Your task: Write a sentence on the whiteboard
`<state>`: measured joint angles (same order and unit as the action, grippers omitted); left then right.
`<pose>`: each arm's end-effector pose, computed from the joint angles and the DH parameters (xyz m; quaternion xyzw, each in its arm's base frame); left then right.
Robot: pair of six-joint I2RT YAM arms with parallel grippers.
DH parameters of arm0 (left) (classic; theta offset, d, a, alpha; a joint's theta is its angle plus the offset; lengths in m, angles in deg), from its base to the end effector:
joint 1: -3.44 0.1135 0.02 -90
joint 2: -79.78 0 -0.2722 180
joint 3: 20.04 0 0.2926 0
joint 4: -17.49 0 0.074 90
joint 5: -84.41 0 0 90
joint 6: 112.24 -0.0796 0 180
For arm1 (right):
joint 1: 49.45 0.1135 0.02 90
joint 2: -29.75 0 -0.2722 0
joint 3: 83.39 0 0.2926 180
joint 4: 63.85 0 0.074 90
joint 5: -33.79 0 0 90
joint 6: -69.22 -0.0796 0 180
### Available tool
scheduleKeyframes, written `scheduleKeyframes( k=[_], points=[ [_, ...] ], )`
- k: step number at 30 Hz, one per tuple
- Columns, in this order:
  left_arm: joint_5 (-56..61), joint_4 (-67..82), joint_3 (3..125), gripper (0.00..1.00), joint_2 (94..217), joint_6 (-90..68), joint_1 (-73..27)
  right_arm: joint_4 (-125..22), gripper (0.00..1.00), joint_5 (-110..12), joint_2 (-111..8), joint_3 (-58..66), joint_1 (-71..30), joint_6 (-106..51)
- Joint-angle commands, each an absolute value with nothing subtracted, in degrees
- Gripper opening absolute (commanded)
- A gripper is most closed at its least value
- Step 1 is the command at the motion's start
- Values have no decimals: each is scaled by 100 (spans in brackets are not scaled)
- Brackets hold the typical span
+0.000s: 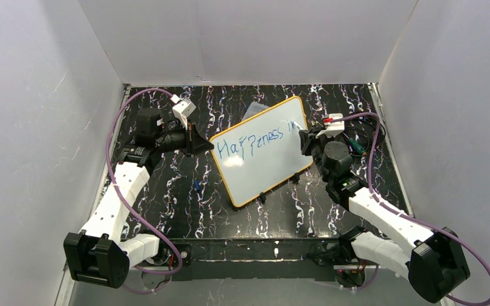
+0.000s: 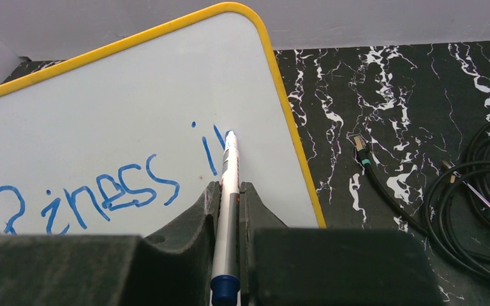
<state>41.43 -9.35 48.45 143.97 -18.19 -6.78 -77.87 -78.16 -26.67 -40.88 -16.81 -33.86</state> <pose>0.2965 -0.1126 0.3313 0.2622 0.7496 -0.3924 0.4640 0.2698 0.1375 0.2702 0.0150 0.7063 0.1460 0.6925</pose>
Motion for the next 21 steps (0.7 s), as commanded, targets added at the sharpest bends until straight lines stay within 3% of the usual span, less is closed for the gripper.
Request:
scheduleKeyframes(
  k=[1,21],
  points=[
    [4359,-871,4821,0,14309,-1998,-720,-8007,1,-8060,-2774,-3814,-1692,-3241],
    [4345,-867,4824,0,14274,-2000,-720,-7347,1,-8003,-2482,-4194,-1693,-3458]
  ],
)
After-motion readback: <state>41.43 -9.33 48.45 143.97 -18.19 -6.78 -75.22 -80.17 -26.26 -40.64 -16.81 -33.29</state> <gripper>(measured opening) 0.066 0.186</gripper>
